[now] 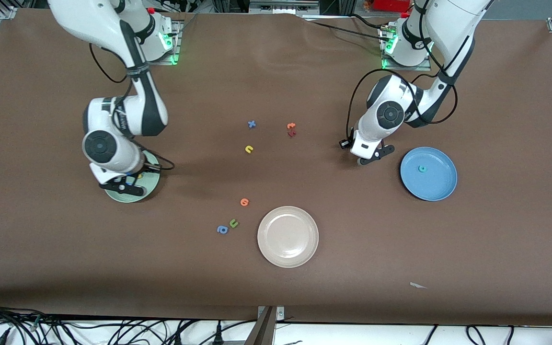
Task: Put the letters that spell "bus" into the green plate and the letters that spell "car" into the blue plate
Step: 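Place the d on the green plate while the left gripper places the o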
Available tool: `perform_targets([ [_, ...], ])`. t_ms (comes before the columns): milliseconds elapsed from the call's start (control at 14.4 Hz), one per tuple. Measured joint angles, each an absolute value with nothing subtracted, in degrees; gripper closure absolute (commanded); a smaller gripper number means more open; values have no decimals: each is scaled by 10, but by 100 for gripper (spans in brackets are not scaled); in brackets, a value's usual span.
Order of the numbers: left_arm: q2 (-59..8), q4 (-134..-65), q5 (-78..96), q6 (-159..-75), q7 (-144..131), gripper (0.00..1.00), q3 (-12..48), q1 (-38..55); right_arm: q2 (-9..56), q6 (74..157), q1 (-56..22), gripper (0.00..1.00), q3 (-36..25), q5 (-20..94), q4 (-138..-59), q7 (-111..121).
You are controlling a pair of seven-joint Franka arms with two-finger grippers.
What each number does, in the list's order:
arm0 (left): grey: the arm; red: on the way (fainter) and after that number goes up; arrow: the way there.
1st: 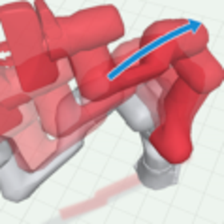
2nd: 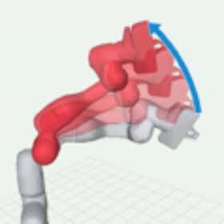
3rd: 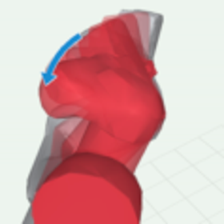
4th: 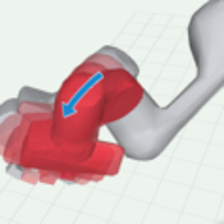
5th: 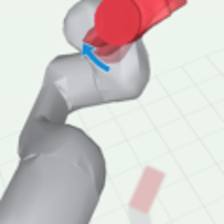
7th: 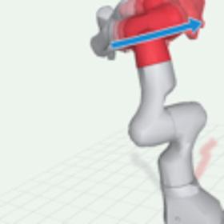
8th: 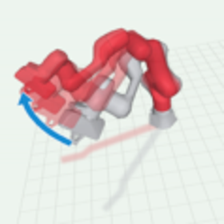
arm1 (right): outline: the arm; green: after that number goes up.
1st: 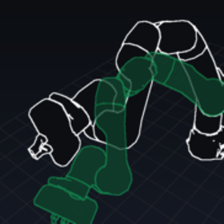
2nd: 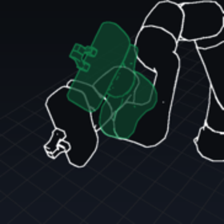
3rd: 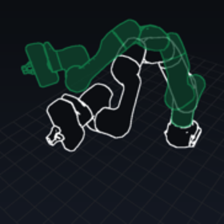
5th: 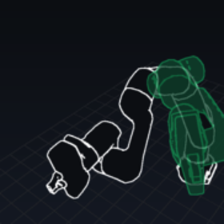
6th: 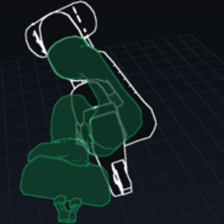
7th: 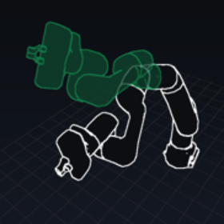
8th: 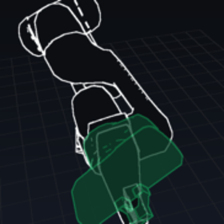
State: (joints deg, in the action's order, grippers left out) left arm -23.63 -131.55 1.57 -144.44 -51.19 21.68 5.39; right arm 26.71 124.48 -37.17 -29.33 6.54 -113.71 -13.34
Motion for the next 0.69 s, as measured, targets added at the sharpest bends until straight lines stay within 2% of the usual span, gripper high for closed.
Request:
perform_targets([
  [69,-236,-1315,16,-1444,-512,94,217,54,267,1250,-363,84,-300,68,-1147,-106],
  [139,-236,-1315,16,-1444,-512,96,217,54,267,1260,-350,84,-302,72,-1157,-79],
  [347,-236,-1315,16,-1444,-512,100,217,54,278,1292,-315,81,-302,115,-1183,5],
  [416,-236,-1314,16,-1444,-512,100,217,54,285,1296,-308,75,-302,130,-1186,24],
  [485,-237,-1311,16,-1444,-512,100,216,53,291,1299,-305,51,-302,141,-1186,36],
  [554,-236,-1301,16,-1441,-512,100,215,52,296,1300,-303,23,-302,147,-1186,40],
  [624,-236,-1286,16,-1428,-512,100,215,50,299,1301,-303,7,-302,151,-1186,42],
  [693,-235,-1265,16,-1403,-512,100,215,48,300,1301,-303,2,-301,155,-1186,43],
])
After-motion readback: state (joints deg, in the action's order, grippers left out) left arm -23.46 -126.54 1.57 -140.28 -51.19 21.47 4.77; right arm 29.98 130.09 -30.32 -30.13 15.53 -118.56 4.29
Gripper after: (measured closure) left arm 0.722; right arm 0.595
